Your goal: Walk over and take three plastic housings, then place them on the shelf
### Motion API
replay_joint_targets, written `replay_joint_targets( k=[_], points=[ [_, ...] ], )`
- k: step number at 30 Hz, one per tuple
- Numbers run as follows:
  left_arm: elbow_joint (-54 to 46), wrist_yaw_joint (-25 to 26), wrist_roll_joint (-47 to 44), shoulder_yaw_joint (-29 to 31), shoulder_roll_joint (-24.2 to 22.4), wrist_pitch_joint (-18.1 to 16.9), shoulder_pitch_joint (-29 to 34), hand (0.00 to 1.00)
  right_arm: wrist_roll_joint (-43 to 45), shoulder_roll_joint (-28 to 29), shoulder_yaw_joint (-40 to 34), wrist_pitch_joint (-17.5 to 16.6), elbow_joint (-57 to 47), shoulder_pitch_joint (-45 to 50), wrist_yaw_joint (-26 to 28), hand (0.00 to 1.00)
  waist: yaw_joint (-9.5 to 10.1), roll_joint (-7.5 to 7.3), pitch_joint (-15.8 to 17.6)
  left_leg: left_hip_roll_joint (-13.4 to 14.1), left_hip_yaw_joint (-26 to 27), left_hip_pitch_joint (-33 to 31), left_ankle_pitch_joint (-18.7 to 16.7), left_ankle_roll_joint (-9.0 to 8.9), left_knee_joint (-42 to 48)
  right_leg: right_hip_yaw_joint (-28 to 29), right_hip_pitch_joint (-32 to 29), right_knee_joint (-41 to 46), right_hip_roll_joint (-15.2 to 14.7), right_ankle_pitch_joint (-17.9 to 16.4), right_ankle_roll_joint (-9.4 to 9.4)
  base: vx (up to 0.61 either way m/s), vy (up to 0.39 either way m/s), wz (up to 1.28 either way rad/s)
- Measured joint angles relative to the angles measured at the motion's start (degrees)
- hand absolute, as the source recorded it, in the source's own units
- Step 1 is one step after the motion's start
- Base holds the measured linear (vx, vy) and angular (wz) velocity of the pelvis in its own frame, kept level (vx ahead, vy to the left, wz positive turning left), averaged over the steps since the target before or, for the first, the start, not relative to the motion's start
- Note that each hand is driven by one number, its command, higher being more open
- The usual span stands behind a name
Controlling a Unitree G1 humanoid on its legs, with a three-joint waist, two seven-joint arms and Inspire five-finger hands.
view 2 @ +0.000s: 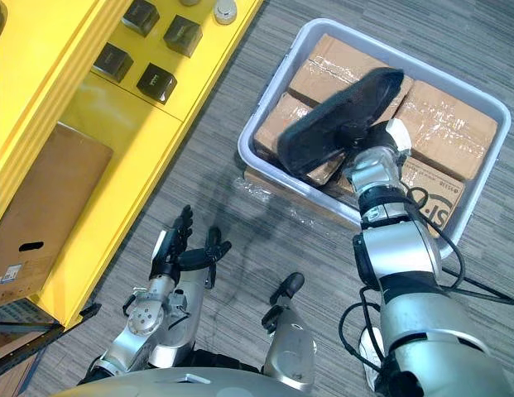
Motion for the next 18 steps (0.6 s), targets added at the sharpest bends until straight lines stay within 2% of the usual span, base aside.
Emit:
replay_joint_targets(
  k=[3,5,6,12,15,18],
  points=[
    [-0.01,-0.01,-0.82,1.25,0.07,0.00,0.71,1.00,0.00,-0.04,0.07,-2.87,-0.11,1.58,-1.67,0.00,-0.88,-0.01,0.00,0.00,0.12,-0.04,0.03,0.04,0.08,0.10,-0.25,0.47,-0.13,-0.04,-0.06,-0.05,0.030,-0.01],
    [-0.18,0.07,-1.08,2.31,0.38,-0.08,0.99,1.00,0.00,-0.60,0.13,-5.94,-1.61,3.94,-3.99,0.00,-1.45,-0.03,0.02,0.13,0.51,-0.10,0.02,0.05,0.28,0.44,-0.51,0.68,-0.14,-0.05,-0.09,-0.04,0.028,-0.06],
    [-0.53,0.10,-1.07,2.67,0.51,-0.15,1.10,1.00,0.00,-0.89,0.13,-6.29,-2.42,4.68,-4.59,0.00,-1.50,-0.07,0.04,0.18,0.62,-0.12,0.02,0.05,0.28,0.56,-0.64,0.70,-0.14,-0.04,-0.09,-0.03,0.018,-0.12],
    [-11.51,0.53,-0.93,7.46,1.79,-2.51,2.11,1.00,-2.65,-3.69,0.15,-8.97,-18.85,11.35,-15.08,0.00,-4.60,-1.20,0.68,0.88,2.18,0.16,-0.14,0.01,0.49,2.41,-1.50,0.82,0.14,0.42,-0.18,-0.02,0.013,-0.15],
    [-17.25,0.85,1.75,8.91,3.69,-4.84,-3.65,1.00,-3.02,-4.40,0.14,-9.47,-23.91,13.00,-18.79,0.00,-5.64,-2.64,0.78,1.91,3.60,1.01,-0.38,-0.30,0.51,4.28,-1.99,0.83,0.71,0.88,-0.63,-0.02,-0.009,-0.30],
    [-19.37,0.35,3.40,9.54,5.67,-5.26,-11.69,1.00,-4.92,-4.39,0.09,-9.58,-27.77,14.04,-20.86,0.00,-6.80,-3.20,0.76,2.64,4.77,1.97,-0.54,-0.51,0.53,5.71,-2.04,0.79,1.17,1.38,-1.07,-0.04,-0.006,-0.28]
  ],
)
